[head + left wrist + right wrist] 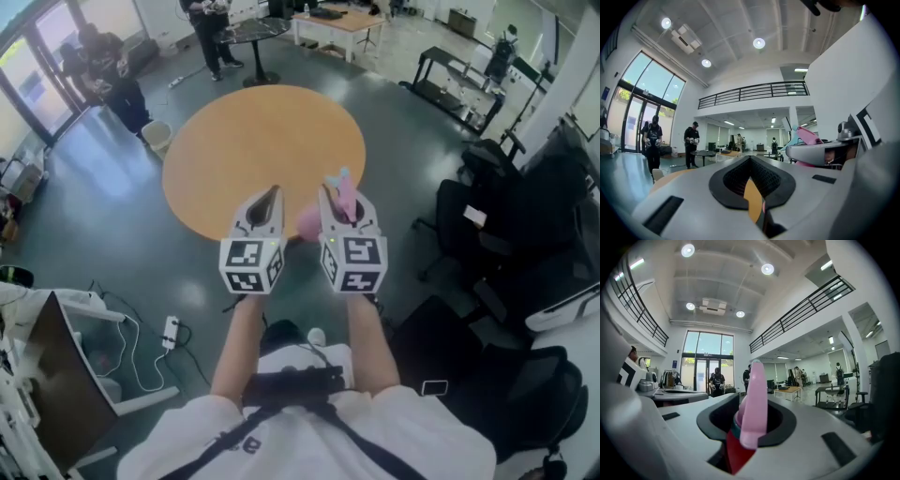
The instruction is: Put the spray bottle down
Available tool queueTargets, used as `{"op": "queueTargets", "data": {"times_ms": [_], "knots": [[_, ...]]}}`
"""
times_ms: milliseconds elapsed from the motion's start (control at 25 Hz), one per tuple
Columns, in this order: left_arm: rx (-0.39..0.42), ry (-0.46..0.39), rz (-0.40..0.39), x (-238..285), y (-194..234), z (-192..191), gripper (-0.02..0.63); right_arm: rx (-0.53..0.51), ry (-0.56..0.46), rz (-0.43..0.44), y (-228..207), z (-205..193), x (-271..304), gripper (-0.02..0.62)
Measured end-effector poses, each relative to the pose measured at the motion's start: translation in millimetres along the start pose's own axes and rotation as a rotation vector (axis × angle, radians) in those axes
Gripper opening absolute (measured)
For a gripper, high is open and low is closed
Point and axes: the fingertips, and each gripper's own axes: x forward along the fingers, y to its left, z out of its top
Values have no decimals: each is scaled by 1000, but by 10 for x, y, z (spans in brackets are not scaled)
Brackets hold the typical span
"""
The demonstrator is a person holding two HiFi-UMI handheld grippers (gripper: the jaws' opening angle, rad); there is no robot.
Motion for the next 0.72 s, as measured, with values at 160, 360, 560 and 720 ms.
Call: {"op": "queueTargets", "data": {"times_ms": [160, 360, 560, 720], "knots": [[-10, 19, 34, 168, 193, -66, 11, 14, 27, 40, 32, -108, 271, 127], [-29, 43, 42, 625, 478, -165, 11, 5, 41, 61, -40, -144, 780, 127], [-21, 9, 7, 1166, 853, 64, 11, -14, -4, 35, -144, 121, 1413, 127], [-112, -42, -36, 1510, 1285, 315, 11, -30, -29, 30, -73, 275, 1926, 127]]}}
